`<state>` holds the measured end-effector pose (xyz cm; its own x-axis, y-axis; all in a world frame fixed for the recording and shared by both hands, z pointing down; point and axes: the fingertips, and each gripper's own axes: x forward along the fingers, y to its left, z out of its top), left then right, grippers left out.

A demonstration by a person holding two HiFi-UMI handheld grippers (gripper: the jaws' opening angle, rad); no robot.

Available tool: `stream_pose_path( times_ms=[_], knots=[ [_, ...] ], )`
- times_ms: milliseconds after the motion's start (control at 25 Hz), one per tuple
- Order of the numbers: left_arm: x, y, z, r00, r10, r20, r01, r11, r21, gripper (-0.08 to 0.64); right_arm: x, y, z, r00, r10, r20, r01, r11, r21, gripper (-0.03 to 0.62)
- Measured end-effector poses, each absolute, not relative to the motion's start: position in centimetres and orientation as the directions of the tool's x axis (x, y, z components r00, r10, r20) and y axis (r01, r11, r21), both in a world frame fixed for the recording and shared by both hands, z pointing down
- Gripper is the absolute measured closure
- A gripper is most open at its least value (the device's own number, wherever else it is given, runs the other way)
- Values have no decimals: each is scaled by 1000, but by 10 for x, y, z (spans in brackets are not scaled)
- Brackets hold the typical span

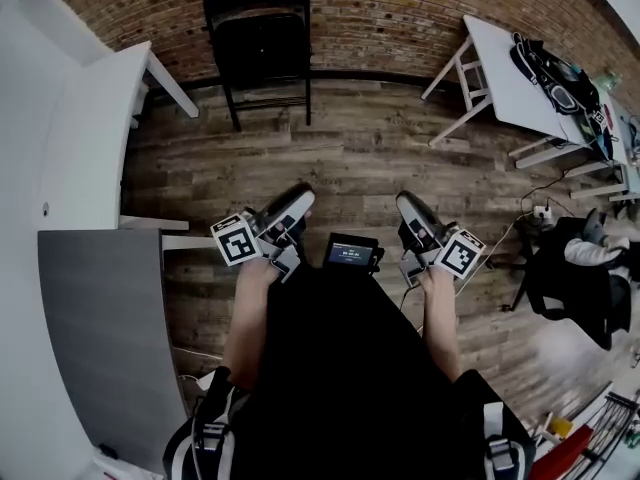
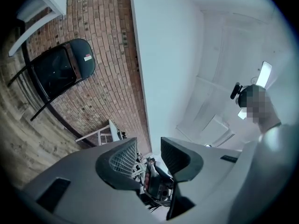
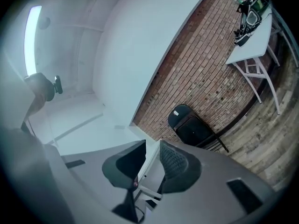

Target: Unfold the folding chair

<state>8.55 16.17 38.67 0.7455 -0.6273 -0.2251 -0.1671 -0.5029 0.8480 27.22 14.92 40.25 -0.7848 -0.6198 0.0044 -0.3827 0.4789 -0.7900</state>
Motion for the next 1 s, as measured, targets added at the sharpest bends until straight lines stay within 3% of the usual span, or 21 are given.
stream_pose_path(
  times_ms=[440,1000],
  knots=[
    [11,93,391,729,-626,-278,-104,-502,859,405,195,76,385,-786,-617,29,-423,504,-753,505],
    [-5,36,411,716,-658,-235,-136,-461,877,405,186,12,420,-802,-596,47,-401,478,-781,505]
  ],
)
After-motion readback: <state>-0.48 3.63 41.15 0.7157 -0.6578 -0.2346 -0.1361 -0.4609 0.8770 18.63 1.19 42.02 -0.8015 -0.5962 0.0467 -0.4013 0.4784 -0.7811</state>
